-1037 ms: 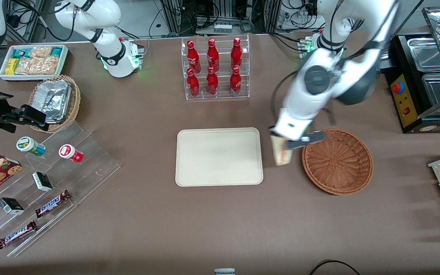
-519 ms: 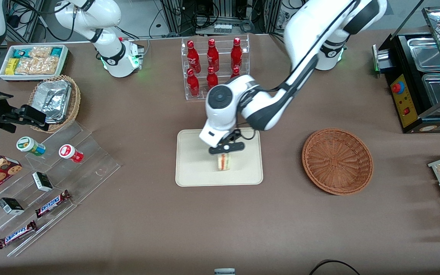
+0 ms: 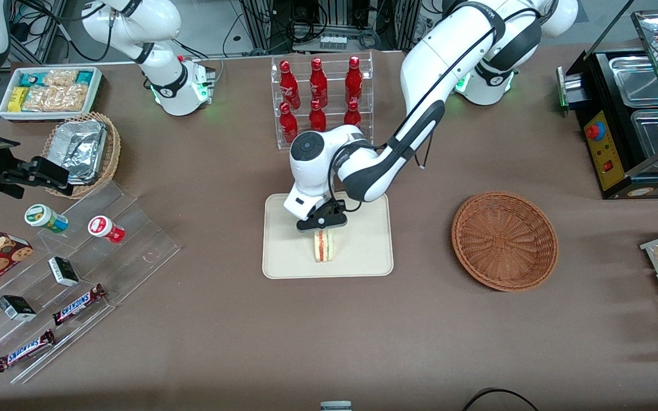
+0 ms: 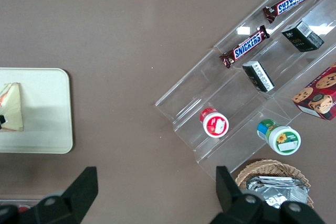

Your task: Place sandwich from basket to tray

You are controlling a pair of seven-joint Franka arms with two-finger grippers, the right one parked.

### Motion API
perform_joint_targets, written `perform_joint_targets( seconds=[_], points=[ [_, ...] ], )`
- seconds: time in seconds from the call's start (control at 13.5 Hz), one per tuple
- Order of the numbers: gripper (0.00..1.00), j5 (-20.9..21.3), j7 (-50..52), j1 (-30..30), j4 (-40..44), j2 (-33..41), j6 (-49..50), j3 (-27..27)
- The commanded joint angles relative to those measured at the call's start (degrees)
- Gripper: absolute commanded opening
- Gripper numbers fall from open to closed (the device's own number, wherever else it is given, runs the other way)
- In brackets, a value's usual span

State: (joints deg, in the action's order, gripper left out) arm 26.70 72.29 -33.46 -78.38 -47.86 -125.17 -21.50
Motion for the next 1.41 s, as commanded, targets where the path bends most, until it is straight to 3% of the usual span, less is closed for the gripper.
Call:
perform_joint_targets(
  seconds=[0.0, 0.15, 0.37, 0.74, 1.19, 1.33],
  points=[
    [1.00, 0.38, 1.36, -0.21, 1.30, 3.63, 4.29, 0.67],
    [1.00, -3.38, 3.46, -0.12, 1.30, 8.63, 11.93, 1.19],
    [1.00, -11.29, 2.69, -0.12, 0.69, 18.83, 20.73, 8.65],
    [1.00, -24.57, -21.34, -0.12, 0.60, 31.31, 35.32, 26.65],
    [1.00, -29.42, -49.31, -0.12, 0.16, 37.83, 44.13, 47.92],
    [1.00, -29.51, -56.51, 0.06, 0.16, 38.80, 45.97, 50.93]
  ],
)
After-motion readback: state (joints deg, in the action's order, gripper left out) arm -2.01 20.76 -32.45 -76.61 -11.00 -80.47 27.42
